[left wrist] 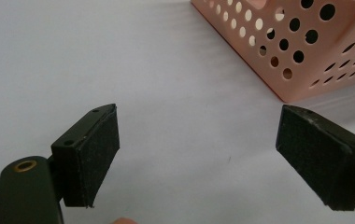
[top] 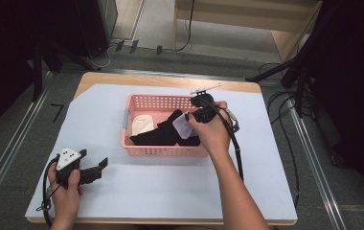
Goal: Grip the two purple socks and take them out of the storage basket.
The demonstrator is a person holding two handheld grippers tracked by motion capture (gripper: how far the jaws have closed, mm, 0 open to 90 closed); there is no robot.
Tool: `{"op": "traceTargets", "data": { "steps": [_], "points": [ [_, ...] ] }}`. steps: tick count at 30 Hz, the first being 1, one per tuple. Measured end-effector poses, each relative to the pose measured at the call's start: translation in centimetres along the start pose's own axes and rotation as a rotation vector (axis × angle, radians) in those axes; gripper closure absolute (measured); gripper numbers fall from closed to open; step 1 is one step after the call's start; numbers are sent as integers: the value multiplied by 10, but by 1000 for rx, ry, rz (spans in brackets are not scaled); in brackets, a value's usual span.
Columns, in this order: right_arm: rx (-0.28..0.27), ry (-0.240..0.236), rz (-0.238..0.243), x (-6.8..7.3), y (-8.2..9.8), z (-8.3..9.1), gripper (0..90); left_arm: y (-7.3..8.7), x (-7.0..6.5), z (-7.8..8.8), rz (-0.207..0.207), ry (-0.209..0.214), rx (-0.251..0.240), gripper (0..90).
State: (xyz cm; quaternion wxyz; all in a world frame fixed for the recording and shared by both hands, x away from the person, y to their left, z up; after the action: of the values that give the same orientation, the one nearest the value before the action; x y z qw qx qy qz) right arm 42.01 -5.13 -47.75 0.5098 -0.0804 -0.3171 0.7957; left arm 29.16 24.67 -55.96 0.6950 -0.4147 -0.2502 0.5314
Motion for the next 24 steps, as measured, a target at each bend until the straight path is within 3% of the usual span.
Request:
{"op": "traceTargets", "data": {
  "steps": [1, 2, 3, 6, 12, 16, 21, 23, 24],
  "points": [
    [3, 7, -8, -1, 1, -7, 837, 0, 0, 0, 2, 0, 0, 147],
    [-10, 36, 0, -5, 1, -19, 734, 0, 0, 0, 0, 1, 1, 146],
    [-10, 36, 0, -5, 1, -19, 734, 0, 0, 0, 0, 1, 1, 147],
    [-43, 87, -6, -13, -1, -31, 561, 0, 0, 0, 2, 4, 3, 146],
    [-52, 169, -19, -32, 1, -22, 459, 0, 0, 0, 0, 1, 2, 146],
    [-9, 203, -31, -40, 10, -22, 411, 0, 0, 0, -1, 1, 2, 147],
    [49, 152, -46, -36, 24, -30, 421, 0, 0, 0, -4, -2, 2, 146],
    [99, 107, -24, -27, 32, -37, 450, 0, 0, 0, -3, -1, 3, 147],
    [99, 107, -24, -27, 32, -37, 450, 0, 0, 0, -3, -1, 3, 147]
  ]
}}
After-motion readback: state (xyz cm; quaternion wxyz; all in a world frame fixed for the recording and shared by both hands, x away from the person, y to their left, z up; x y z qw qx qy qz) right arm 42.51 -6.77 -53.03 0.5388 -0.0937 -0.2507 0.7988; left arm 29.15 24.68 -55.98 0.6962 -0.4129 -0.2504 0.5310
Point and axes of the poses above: each handheld gripper's, and its own axes: z roughly backward along the jaws, y roughly out of its underside, x roughly to its left, the point moved 10 cm from there along -z, roughly forward along the jaws
